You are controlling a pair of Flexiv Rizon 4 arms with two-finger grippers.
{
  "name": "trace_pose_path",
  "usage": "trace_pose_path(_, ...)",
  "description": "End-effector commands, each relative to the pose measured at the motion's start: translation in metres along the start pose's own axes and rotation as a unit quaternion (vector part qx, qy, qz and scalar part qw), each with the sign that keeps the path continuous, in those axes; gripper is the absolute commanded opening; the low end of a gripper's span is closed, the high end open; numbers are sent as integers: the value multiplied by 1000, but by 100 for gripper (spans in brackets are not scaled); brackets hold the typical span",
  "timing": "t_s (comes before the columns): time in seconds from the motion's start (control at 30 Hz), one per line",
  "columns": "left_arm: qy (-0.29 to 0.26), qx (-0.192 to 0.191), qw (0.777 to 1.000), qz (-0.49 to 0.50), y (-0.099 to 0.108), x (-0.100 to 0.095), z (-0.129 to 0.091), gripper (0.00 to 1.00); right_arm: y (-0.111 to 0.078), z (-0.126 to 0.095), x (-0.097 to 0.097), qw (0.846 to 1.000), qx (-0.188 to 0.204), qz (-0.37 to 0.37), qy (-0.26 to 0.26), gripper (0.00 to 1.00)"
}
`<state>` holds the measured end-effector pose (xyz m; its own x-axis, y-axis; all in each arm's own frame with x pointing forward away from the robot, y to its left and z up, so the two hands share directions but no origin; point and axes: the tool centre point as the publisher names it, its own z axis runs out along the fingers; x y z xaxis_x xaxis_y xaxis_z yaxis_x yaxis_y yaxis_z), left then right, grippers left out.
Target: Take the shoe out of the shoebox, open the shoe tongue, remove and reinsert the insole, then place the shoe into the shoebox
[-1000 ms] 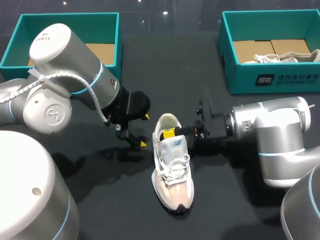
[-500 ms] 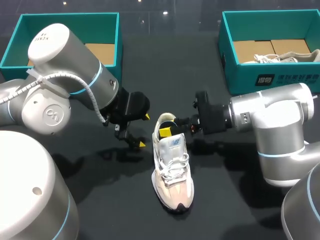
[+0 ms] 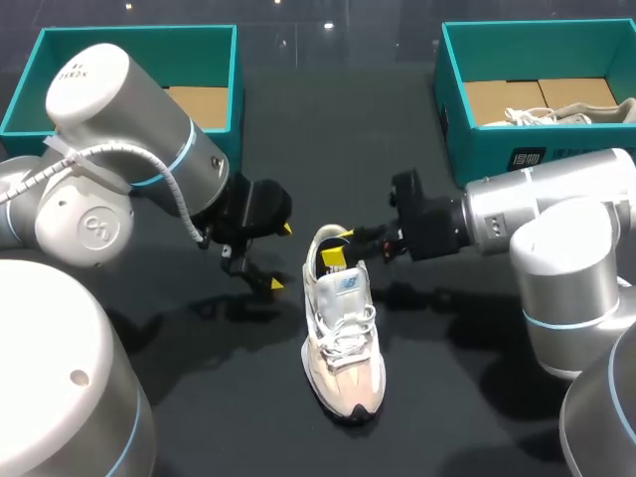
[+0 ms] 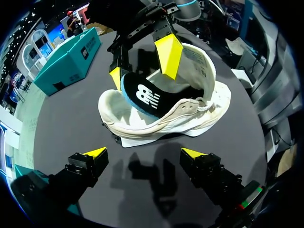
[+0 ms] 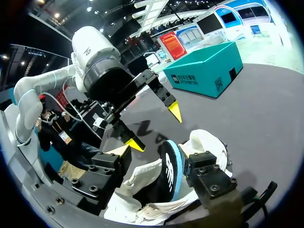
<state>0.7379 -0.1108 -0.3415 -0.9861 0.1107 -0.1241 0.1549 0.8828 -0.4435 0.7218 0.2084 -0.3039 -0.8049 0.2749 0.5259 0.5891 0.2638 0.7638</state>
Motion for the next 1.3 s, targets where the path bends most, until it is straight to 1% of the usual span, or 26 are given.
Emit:
trace_pose_path(0.03,-2,-1,1000,1,3,2,-9,100,3,-12,4,1000,10,4,-12,62)
trace_pose_path(0.23,-7,0,1000,6,7,1,-20,100,6,-22,-5,1000,10,13,-26,62)
trace_pose_path(0.3,-10,-2,1000,8,8,1,-23,100,6,-28,-10,999,12,20,-40,59)
trace_pose_path(0.47,-16,-14,1000,15,12,-1,-32,100,9,-40,-22,997,19,35,-59,58)
trace_pose_path(0.57,-17,-16,999,23,15,-3,-39,100,12,-47,-28,996,28,46,-75,55)
trace_pose_path(0.6,-15,-16,999,25,16,-4,-42,100,14,-50,-29,995,32,50,-80,55)
trace_pose_path(0.67,-12,-16,999,34,19,-6,-47,100,16,-54,-32,993,42,61,-95,50)
trace_pose_path(0.93,-5,-27,998,61,31,-15,-67,100,26,-65,-44,978,89,101,-159,44)
trace_pose_path(1.03,-2,-27,997,67,36,-19,-77,100,29,-67,-44,973,101,111,-175,41)
trace_pose_path(1.13,1,-26,997,74,40,-22,-86,100,32,-68,-40,965,119,120,-200,37)
trace_pose_path(1.17,1,-26,997,76,42,-23,-89,100,34,-68,-38,963,123,121,-208,35)
trace_pose_path(1.2,3,-25,996,80,44,-24,-92,100,35,-68,-36,960,128,123,-216,29)
trace_pose_path(1.23,9,-21,996,85,47,-26,-95,100,37,-68,-34,957,133,124,-225,10)
trace_pose_path(1.27,10,-22,996,88,50,-28,-98,100,38,-67,-32,955,135,125,-233,0)
trace_pose_path(1.3,10,-26,996,90,53,-30,-100,100,40,-66,-29,952,139,126,-240,0)
